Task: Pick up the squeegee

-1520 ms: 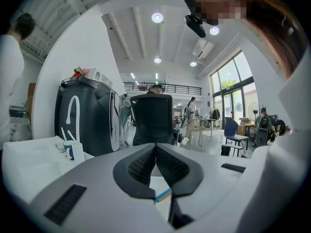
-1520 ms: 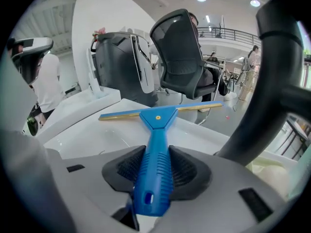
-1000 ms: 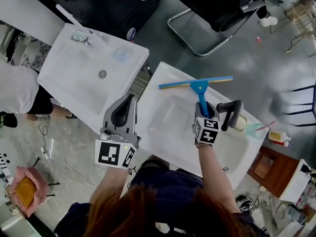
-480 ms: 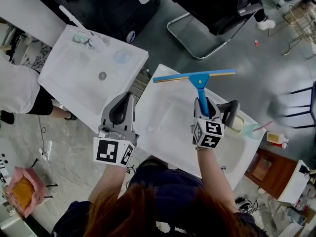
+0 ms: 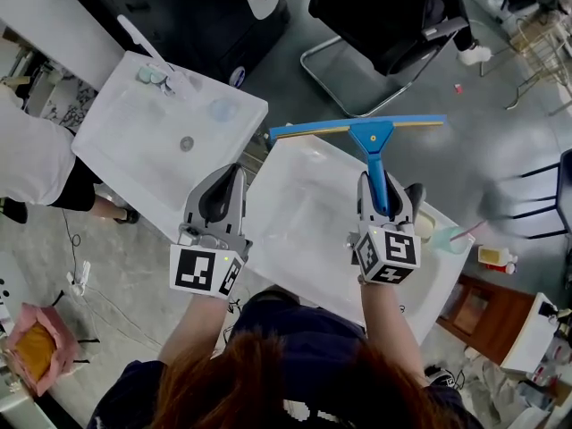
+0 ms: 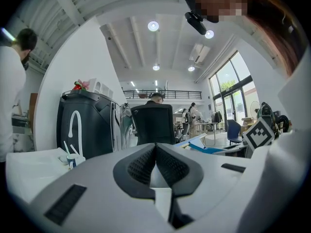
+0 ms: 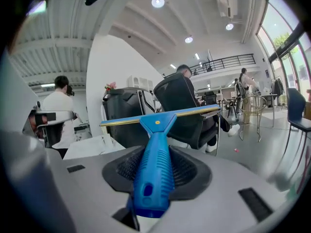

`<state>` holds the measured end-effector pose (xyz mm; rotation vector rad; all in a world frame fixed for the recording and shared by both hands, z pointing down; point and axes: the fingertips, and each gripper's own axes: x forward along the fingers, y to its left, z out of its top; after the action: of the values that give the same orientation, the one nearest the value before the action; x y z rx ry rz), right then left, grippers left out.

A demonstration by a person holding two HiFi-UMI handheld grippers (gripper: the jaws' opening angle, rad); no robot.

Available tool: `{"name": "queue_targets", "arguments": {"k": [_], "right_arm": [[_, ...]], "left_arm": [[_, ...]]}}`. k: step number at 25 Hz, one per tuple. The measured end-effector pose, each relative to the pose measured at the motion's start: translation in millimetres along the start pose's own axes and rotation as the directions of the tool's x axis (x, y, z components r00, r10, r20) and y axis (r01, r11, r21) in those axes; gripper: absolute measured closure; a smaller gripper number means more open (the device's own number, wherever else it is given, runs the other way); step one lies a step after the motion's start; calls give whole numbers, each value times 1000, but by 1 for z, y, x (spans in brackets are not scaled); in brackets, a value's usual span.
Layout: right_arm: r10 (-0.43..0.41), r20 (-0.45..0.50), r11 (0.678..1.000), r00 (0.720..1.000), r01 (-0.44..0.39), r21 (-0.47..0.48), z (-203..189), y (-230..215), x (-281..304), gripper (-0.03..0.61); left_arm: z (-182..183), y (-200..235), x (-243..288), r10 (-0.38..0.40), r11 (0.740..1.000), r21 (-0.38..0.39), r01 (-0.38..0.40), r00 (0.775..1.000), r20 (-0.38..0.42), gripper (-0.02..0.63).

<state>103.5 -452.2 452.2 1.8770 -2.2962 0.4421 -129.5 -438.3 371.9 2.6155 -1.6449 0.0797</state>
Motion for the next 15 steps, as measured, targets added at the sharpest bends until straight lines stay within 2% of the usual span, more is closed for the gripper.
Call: {"name": "queue_targets", "arguments": {"k": [7,15], "right_arm": [[4,97,999,995,-7,34,39,-8,-37,420],[-18,200,1000,980,17,5,80,-21,-80,420]], "left_arm": [[12,-10,-13,15,1000,4,-15,999,33,592],[21,-23,-21,23,1000,9,-24,998,57,594]]}}
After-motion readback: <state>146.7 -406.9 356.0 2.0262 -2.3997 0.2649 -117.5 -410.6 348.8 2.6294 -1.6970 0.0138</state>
